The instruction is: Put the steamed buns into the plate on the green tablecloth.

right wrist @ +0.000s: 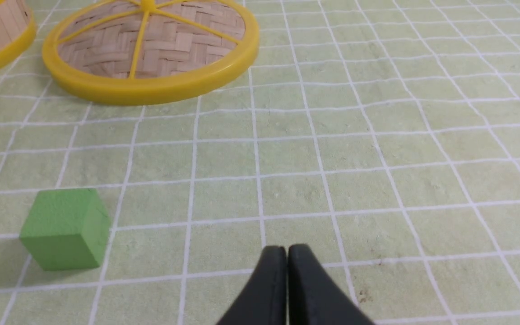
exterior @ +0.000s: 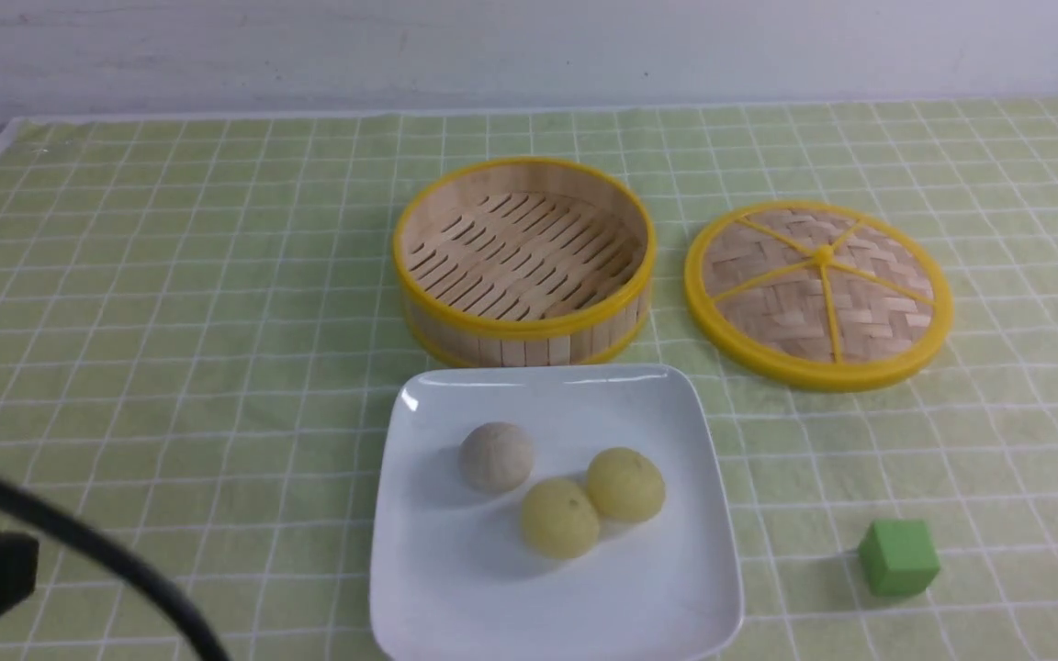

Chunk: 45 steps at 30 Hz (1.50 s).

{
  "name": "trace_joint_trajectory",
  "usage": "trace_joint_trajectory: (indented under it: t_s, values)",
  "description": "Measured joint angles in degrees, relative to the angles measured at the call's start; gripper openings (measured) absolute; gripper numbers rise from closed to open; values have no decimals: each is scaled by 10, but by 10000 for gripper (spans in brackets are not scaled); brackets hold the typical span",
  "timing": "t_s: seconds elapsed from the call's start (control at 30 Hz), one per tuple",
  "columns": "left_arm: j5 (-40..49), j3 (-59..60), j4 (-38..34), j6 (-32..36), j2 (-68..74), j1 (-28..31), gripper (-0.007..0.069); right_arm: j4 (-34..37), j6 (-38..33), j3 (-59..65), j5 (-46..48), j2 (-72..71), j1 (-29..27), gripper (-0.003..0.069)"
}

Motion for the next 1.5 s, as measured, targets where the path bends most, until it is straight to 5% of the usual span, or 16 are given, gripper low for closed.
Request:
trace_joint_trajectory:
  t_s: [0.47, 0.93, 1.13, 1.27, 1.5]
  values:
    - [-78, 137, 0, -123, -129, 0, 19, -1, 0, 0, 0, 0, 0, 36]
    - [-78, 137, 98, -130, -129, 0, 31, -1, 0, 0, 0, 0, 0, 36]
    - [-187, 190, 116, -140, -135, 0, 32, -1, 0, 0, 0, 0, 0, 36]
    - [-296, 286, 117, -116, -179, 10, 32, -1, 0, 0, 0, 0, 0, 36]
    - [-331, 414, 32, 21, -267, 157, 37, -1, 0, 0, 1, 0, 0, 36]
